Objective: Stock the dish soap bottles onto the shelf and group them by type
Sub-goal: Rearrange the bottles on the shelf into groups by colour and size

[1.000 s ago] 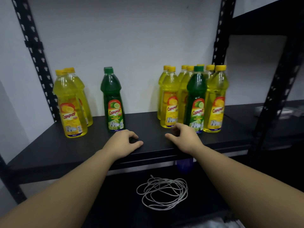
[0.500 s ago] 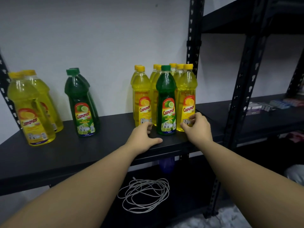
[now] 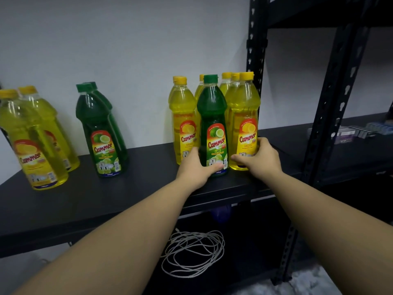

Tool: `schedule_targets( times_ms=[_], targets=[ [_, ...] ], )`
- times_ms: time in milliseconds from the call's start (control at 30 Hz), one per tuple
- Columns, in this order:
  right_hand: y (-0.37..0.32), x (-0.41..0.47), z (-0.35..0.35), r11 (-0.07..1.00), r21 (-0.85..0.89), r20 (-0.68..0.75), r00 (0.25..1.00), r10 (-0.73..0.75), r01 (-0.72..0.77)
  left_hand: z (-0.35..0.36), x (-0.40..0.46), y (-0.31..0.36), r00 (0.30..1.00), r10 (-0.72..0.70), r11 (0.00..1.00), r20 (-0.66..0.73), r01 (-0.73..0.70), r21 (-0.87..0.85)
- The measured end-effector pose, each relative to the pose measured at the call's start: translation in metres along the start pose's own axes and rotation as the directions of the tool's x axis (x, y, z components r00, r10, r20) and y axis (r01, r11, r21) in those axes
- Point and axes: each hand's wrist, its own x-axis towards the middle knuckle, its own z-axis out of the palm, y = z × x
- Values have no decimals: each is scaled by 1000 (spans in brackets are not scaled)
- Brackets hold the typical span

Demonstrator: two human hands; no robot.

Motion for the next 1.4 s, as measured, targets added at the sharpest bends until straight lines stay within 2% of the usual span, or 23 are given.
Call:
schedule_targets(
  times_ms=[200,733,1167,1400],
  targets=[
    [-19,-22,20,999,9,54,998,-37,37,-45,-26,-23,999,-18,999,32,19,-35],
    [-83,-71,92,995,19,171,980,-102,100,-142,-75,-81,996,-90,993,-19,88,-81],
    [-112,-83,158,990,119,255,961,-109,80,-209,-85,-132,968,-183,983,-169,182,-18],
    [-106,-82,158,987,134,281,952,-125,90,-213,-81,-140,934,-239,971,-265,223,-87]
  ],
)
